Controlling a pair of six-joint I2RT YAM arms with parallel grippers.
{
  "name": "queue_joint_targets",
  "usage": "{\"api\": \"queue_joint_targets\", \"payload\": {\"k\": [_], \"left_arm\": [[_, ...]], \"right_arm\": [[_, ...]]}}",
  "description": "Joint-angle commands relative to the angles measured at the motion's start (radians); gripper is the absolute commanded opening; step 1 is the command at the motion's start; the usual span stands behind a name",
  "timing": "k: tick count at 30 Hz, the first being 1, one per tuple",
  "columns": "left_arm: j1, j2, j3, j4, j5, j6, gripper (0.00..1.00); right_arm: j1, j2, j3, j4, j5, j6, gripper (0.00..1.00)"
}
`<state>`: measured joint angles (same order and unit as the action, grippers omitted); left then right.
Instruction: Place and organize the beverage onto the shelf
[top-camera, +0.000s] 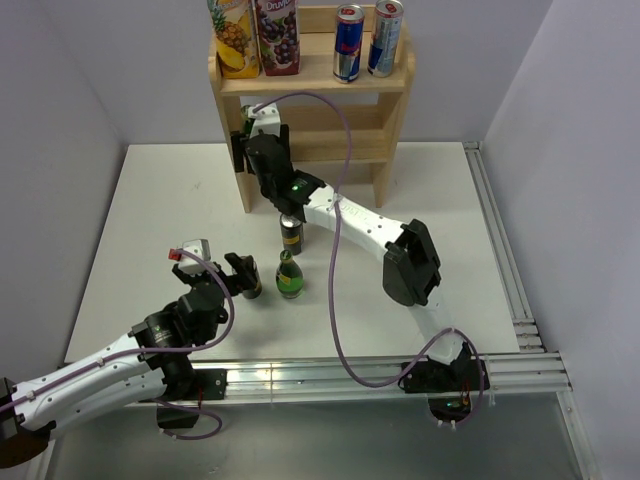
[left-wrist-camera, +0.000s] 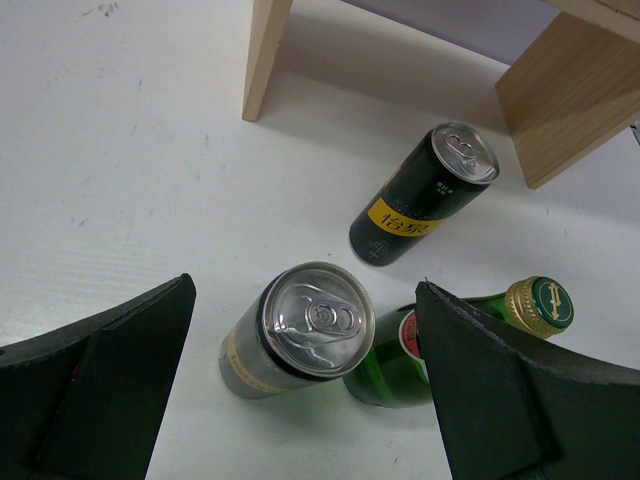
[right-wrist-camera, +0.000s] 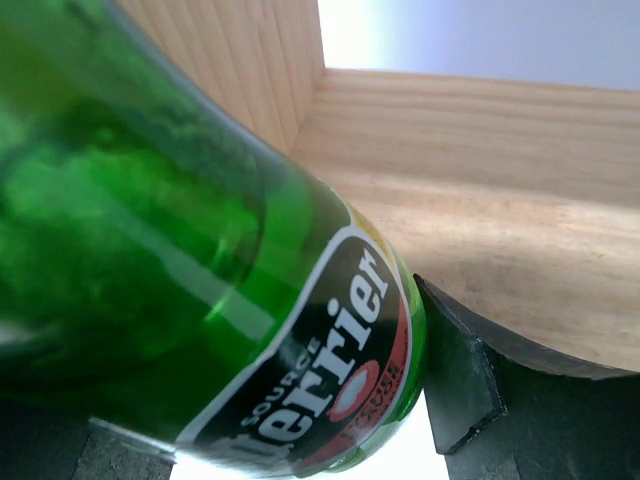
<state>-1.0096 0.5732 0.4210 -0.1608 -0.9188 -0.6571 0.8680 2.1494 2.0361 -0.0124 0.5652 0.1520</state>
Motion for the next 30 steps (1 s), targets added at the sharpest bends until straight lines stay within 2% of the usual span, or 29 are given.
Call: {"api": "queue_joint_targets", "payload": {"k": [1, 21, 30], "left_arm": [[-0.006, 0.001, 0.002, 0.015, -0.009, -0.012, 0.99], [-0.006, 0.045, 0.009, 0.014, -0.026, -0.016, 0.99], [-0.006, 0.057, 0.013, 0.020, -0.031, -0.009, 0.99]], "right_arm": [[-0.023, -0.016, 0.093, 0.120, -0.008, 0.012, 0.00], [-0.086, 0.121, 0.239, 0.094, -0.070, 0.047, 0.00], [-0.096, 0.139, 0.227, 0.097, -0.074, 0.055, 0.02]]}}
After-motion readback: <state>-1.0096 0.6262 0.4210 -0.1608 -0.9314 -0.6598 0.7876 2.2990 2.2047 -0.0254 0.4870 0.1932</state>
